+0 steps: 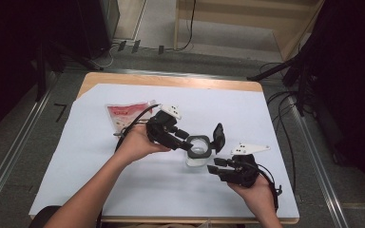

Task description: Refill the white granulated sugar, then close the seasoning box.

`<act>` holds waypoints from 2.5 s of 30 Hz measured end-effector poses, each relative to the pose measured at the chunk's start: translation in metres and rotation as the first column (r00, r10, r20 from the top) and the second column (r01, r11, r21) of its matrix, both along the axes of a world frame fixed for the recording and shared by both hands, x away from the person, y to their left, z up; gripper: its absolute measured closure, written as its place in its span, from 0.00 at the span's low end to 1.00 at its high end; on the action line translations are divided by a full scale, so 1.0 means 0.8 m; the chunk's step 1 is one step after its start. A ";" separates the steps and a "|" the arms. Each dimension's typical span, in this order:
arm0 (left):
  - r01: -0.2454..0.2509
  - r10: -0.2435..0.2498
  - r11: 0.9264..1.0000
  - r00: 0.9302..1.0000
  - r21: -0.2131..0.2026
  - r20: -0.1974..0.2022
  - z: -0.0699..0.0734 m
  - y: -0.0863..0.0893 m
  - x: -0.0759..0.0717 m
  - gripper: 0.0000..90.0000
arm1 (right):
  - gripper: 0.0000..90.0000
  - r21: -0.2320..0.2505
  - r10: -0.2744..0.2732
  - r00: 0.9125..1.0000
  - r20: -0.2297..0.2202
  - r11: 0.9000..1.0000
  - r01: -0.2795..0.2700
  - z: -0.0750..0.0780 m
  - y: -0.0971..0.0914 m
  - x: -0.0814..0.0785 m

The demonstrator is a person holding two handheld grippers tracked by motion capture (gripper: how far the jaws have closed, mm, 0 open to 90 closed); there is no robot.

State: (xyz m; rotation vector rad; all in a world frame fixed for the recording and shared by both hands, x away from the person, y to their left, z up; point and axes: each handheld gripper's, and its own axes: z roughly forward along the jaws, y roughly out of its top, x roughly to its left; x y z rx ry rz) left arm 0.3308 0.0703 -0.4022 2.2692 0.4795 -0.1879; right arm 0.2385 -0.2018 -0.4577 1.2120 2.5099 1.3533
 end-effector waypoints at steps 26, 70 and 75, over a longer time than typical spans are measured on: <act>-0.092 0.092 0.996 0.995 0.007 -0.037 0.012 0.067 -0.012 0.50 | 0.59 -0.001 0.114 0.992 0.052 0.993 -0.114 0.003 0.042 -0.010; -0.308 0.308 0.951 0.951 0.009 -0.018 0.028 0.232 -0.018 0.51 | 0.58 -0.043 0.256 0.966 0.046 0.966 -0.254 0.009 0.159 0.009; -0.324 0.324 0.946 0.946 0.024 -0.016 0.026 0.249 -0.021 0.52 | 0.59 -0.055 0.282 0.958 0.050 0.959 -0.280 0.004 0.165 0.005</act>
